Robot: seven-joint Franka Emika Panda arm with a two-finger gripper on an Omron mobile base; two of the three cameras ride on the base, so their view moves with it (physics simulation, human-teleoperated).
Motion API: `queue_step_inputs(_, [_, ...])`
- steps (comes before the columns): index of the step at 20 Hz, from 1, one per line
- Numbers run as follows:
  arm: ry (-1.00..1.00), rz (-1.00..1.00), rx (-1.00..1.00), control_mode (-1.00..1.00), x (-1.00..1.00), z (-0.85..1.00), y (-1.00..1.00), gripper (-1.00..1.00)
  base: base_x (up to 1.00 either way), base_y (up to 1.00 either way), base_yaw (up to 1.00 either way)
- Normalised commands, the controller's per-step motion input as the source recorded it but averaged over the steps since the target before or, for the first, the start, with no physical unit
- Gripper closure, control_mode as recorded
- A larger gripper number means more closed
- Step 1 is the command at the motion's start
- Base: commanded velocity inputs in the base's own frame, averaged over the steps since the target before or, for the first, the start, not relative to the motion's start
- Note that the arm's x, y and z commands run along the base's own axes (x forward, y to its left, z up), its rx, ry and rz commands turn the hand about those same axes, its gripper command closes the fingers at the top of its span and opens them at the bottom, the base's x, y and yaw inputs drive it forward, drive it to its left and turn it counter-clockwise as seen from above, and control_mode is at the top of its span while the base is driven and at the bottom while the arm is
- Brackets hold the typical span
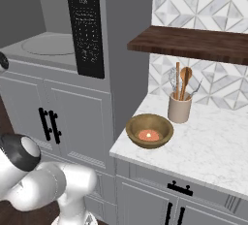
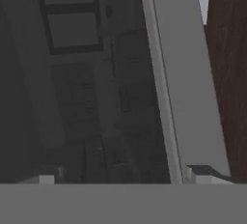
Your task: Open the microwave, place the bowl with waffle inside the microwave, then close the microwave door and turn it on.
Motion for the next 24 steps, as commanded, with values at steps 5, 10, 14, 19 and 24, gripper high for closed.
queue_step_inputs(5, [-0.05, -0.13, 0.00, -1.00, -0.29, 0.00, -0.93, -1.00, 0.00, 0.00, 0.00])
queue_step_inputs(10, [-0.01, -0.23, -0.03, -1.00, -0.32, 0.00, -1.00, -1.00, 0.00, 0.00, 0.00])
queue_step_inputs(14, [-0.01, -0.22, -0.16, -1.00, -0.43, 0.00, -1.00, -1.00, 0.00, 0.00, 0.00])
queue_step_inputs(19, [0.00, -0.19, -0.36, -1.00, -0.25, 0.02, -1.00, -1.00, 0.00, 0.00, 0.00])
queue_step_inputs(24, [0.10, -0.26, -0.45, -1.00, -0.10, 0.02, -0.99, -1.00, 0.00, 0.00, 0.00])
